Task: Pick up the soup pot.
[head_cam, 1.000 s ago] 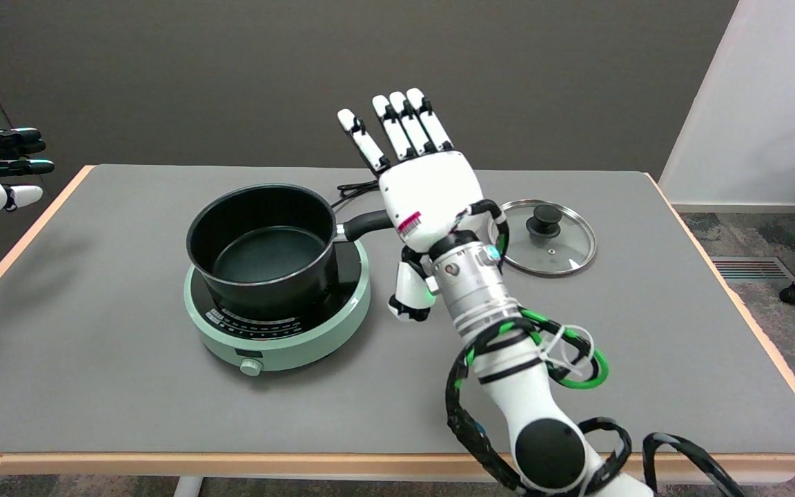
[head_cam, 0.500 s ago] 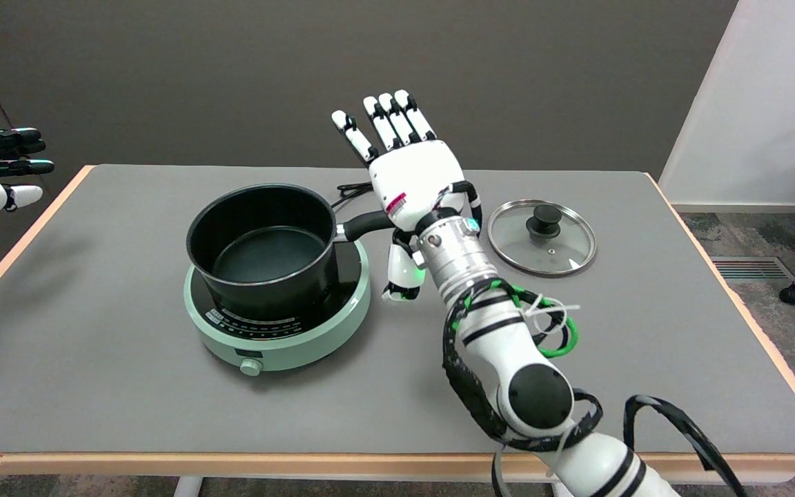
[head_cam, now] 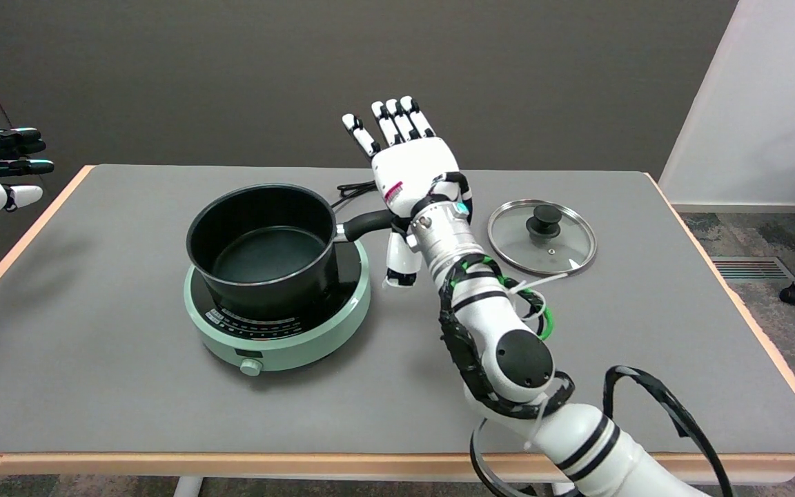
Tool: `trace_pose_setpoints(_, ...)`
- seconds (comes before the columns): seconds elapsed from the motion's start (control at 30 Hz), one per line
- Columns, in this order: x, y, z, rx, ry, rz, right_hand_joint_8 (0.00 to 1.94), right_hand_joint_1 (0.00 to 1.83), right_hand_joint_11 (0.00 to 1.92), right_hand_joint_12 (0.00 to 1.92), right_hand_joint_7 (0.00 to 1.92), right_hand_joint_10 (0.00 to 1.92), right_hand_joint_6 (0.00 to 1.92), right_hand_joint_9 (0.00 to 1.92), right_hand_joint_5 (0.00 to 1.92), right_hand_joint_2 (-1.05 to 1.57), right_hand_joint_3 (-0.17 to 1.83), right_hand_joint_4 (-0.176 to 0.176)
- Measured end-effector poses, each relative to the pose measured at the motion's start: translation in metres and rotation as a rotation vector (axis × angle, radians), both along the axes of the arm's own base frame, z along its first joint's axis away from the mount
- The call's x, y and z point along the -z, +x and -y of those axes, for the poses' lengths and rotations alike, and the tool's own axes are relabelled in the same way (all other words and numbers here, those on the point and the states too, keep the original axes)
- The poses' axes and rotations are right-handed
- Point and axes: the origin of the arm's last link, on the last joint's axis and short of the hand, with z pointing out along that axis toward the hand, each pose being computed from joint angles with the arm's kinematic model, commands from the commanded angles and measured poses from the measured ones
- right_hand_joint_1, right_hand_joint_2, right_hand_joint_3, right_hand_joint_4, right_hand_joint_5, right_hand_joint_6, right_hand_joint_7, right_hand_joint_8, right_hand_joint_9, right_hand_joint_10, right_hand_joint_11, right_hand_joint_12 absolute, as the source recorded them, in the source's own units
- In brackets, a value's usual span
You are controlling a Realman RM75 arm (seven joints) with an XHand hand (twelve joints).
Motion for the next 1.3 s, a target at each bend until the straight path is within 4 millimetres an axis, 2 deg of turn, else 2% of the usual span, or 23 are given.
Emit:
trace_pose_setpoints(0.37, 0.015, -0.006, 0.012, 0.058, -0.047, -0.029, 0.0, 1.16, 0.0, 0.0, 0.0, 0.0, 0.0, 0.0, 0.0, -0.82, 1.07, 0.176)
trace_pose_setpoints(0.83, 0.04, -0.019, 0.015, 0.121, -0.145, -0.093, 0.0, 1.17, 0.0, 0.0, 0.0, 0.0, 0.0, 0.0, 0.0, -0.8, 1.02, 0.176)
trace_pose_setpoints(0.9, 0.042, -0.02, 0.015, 0.126, -0.158, -0.1, 0.02, 1.16, 0.02, 0.02, 0.02, 0.02, 0.02, 0.02, 0.02, -0.91, 1.33, 0.176)
trace_pose_setpoints(1.0, 0.045, -0.02, 0.015, 0.129, -0.172, -0.108, 0.03, 1.17, 0.03, 0.03, 0.03, 0.03, 0.03, 0.03, 0.03, -0.97, 1.66, 0.176)
trace_pose_setpoints(1.13, 0.047, -0.02, 0.016, 0.133, -0.187, -0.117, 0.05, 1.17, 0.05, 0.05, 0.05, 0.05, 0.05, 0.05, 0.05, -0.98, 1.76, 0.176)
trace_pose_setpoints(1.3, 0.049, -0.021, 0.018, 0.14, -0.2, -0.126, 0.05, 1.16, 0.05, 0.05, 0.05, 0.05, 0.05, 0.05, 0.05, -0.97, 1.79, 0.176)
